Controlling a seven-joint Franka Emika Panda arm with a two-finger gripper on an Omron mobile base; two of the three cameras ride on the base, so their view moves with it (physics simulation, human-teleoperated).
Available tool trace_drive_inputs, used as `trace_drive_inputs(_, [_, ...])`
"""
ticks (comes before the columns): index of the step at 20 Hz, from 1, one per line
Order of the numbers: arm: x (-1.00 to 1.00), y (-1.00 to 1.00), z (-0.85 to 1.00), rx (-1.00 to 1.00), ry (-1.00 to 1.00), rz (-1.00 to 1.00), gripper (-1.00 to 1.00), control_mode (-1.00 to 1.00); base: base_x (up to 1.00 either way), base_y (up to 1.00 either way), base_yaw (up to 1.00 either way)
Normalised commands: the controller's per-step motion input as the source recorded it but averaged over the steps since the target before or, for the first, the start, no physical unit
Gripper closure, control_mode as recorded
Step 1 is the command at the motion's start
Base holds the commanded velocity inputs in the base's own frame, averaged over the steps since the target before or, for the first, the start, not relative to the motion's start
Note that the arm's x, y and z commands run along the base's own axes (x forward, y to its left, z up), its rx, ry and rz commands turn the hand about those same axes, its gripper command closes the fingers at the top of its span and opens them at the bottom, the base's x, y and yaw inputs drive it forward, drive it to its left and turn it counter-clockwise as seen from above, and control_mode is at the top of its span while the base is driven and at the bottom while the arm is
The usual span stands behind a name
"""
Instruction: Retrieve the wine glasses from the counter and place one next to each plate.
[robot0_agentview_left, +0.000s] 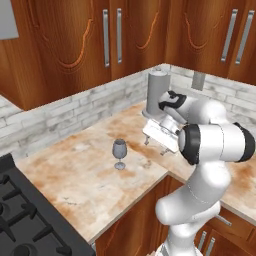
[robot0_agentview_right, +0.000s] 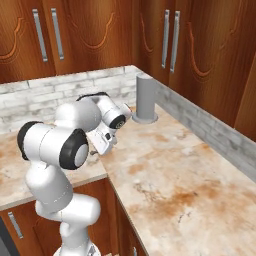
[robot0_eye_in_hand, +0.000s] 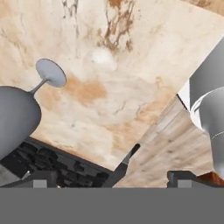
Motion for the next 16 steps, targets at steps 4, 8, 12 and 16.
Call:
trace_drive_inputs(4, [0.11,0.05,-0.06,0.09,0.07,-0.02,-1.00,-1.00,0.00,0.00,0.00])
trace_drive_inputs(8, [0.01,0.05,-0.08,0.07,0.07,0.00,-1.00,-1.00,0.00,0.00,0.00])
trace_drive_inputs(12, [0.00,0.05,-0.11,0.08,0.11,0.00,-1.00,-1.00,0.00,0.00,0.00])
trace_drive_inputs(16, [0.10,0.13,-0.05,0.08,0.21,-0.01,-1.00,-1.00,0.00,0.00,0.00])
